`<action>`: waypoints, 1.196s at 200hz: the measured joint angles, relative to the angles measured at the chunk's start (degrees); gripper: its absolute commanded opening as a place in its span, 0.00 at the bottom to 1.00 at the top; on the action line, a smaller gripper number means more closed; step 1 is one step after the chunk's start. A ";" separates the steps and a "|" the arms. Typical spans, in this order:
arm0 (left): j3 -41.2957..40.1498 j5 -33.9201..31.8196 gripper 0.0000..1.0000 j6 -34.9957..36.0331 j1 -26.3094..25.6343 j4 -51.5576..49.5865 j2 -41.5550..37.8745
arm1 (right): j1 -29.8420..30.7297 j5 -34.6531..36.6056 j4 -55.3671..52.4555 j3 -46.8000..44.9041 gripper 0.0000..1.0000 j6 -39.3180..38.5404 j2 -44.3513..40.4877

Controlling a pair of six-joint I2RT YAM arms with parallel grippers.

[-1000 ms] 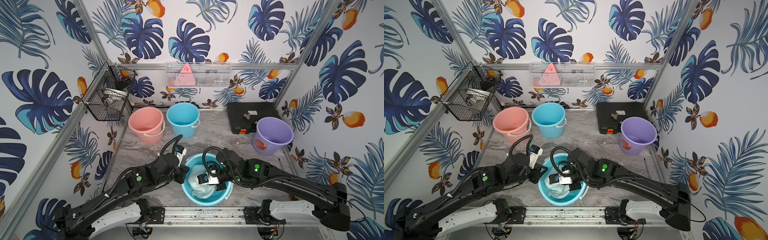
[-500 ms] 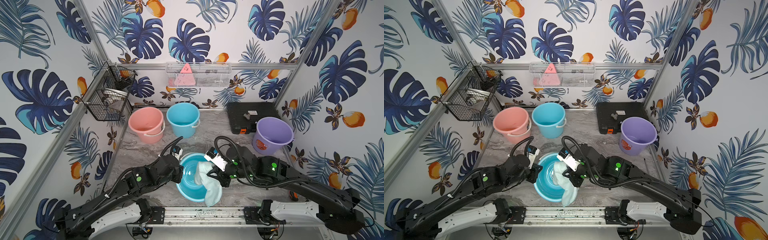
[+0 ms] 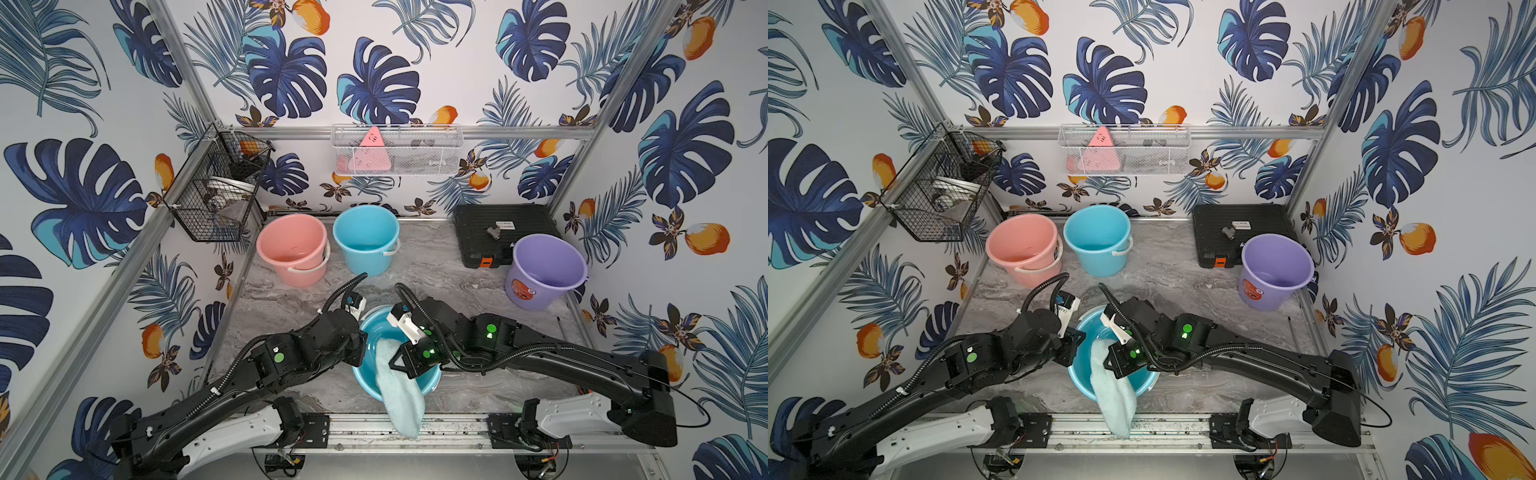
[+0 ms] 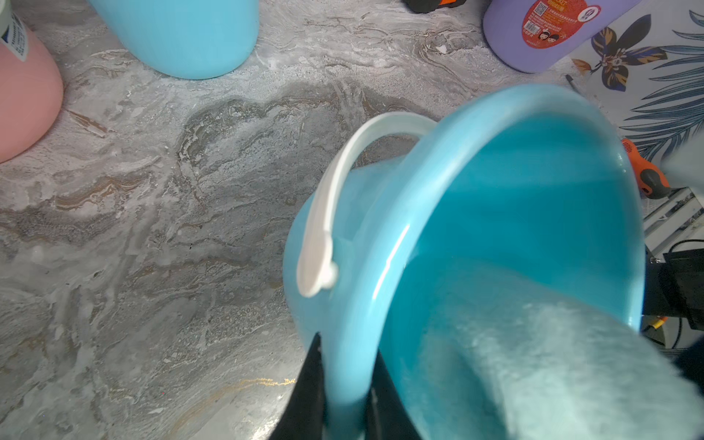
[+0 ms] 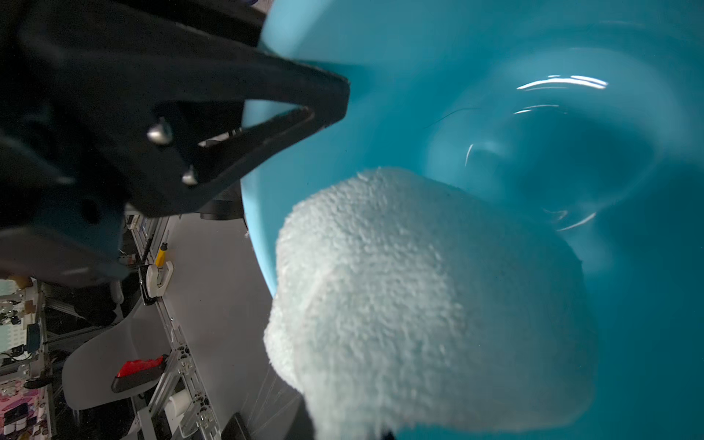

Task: Wipe the inside of the bucket with a cloth
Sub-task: Wipe the dirt from the inside of the bucket.

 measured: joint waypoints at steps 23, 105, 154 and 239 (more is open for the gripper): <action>0.00 0.04 0.00 -0.02 -0.04 0.04 0.15 | 0.31 0.04 4.72 -0.20 0.00 1.18 4.35; 0.17 -0.24 0.00 -0.50 -0.15 0.00 0.81 | 0.68 -1.27 17.22 -8.57 0.00 10.78 12.17; 0.20 -0.68 0.00 -0.72 -0.33 -0.33 1.22 | 0.44 1.64 19.26 -7.56 0.00 14.97 20.35; 0.28 -1.51 0.00 -2.05 -0.37 -1.18 1.22 | 0.61 10.71 13.57 -2.91 0.00 15.72 26.95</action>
